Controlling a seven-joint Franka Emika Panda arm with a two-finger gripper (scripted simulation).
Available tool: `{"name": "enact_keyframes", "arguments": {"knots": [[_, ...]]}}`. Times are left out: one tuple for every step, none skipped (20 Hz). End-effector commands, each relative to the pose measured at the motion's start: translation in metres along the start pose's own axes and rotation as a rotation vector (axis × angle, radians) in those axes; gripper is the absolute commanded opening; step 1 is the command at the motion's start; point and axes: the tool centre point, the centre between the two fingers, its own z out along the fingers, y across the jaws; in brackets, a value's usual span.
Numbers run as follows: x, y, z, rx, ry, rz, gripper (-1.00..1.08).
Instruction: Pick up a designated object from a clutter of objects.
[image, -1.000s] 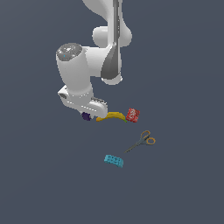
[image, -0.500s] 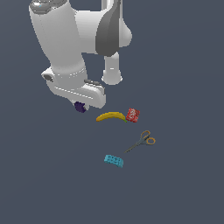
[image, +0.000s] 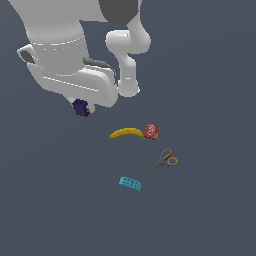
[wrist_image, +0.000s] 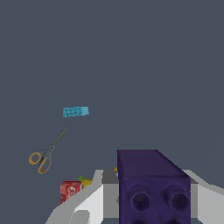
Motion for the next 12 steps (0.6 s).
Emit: {"name": "enact_keyframes", "arguments": {"knots": [[0.005, -0.002, -0.017, 0.000, -0.001, 0.000, -1.00], [0.007, -0.002, -0.023, 0.000, -0.001, 0.000, -1.00], [0.009, -0.003, -0.028, 0.000, -0.001, -0.001, -1.00], [0.011, -0.003, -0.033, 0.000, -0.001, -0.001, -1.00], [0.013, -0.004, -0.037, 0.000, -0.001, -0.001, -1.00], [0.014, -0.004, -0.041, 0.000, -0.001, -0.001, -1.00], [0.015, -0.004, -0.045, 0.000, -0.001, -0.001, -1.00], [0.017, -0.005, -0.048, 0.000, -0.001, -0.001, -1.00], [0.018, -0.005, -0.051, 0.000, -0.001, -0.001, -1.00], [0.019, -0.005, -0.053, 0.000, -0.001, -0.001, -1.00], [0.020, -0.006, -0.056, 0.000, -0.001, -0.001, -1.00], [0.020, -0.006, -0.058, 0.000, -0.001, -0.001, -1.00]]}}
